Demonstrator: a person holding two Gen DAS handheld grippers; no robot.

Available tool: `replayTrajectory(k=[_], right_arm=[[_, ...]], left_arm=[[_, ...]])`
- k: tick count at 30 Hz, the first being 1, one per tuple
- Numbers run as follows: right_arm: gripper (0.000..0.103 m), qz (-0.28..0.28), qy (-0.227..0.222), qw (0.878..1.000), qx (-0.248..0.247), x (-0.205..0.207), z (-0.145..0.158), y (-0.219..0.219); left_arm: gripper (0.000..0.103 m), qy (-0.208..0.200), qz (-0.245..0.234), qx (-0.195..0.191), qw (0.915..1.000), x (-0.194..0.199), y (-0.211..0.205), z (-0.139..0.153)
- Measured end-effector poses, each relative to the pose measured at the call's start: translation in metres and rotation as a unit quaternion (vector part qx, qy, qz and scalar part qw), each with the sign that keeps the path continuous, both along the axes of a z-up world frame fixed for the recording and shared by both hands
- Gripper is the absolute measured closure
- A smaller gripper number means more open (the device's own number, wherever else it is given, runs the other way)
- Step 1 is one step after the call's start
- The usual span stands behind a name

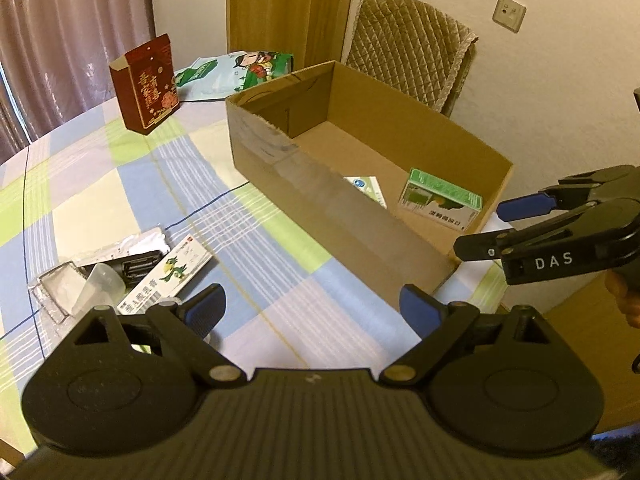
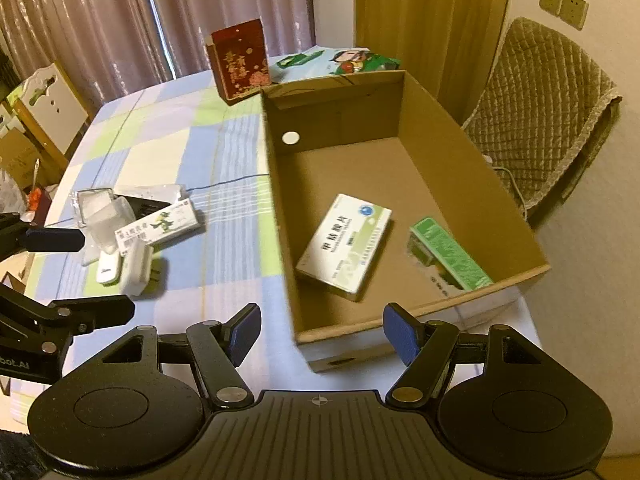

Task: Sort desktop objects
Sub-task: 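Withdraw both tools from the cardboard box back toward the table items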

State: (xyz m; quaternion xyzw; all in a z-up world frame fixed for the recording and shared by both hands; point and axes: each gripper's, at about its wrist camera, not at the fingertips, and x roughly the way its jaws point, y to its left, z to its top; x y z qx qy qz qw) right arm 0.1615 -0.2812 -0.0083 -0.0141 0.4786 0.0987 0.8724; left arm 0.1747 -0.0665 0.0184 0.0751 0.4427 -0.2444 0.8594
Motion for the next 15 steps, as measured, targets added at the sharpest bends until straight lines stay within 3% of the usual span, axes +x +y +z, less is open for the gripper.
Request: replayTrajectory(k=[15], right_arm=[[0.032,0.035,-0.028,0.998,0.036,0.001,-0.001,0.058]], left_arm=[[0.011,0.001,0.053,0.012,0.9985,-0.006,0.068,-0.006]])
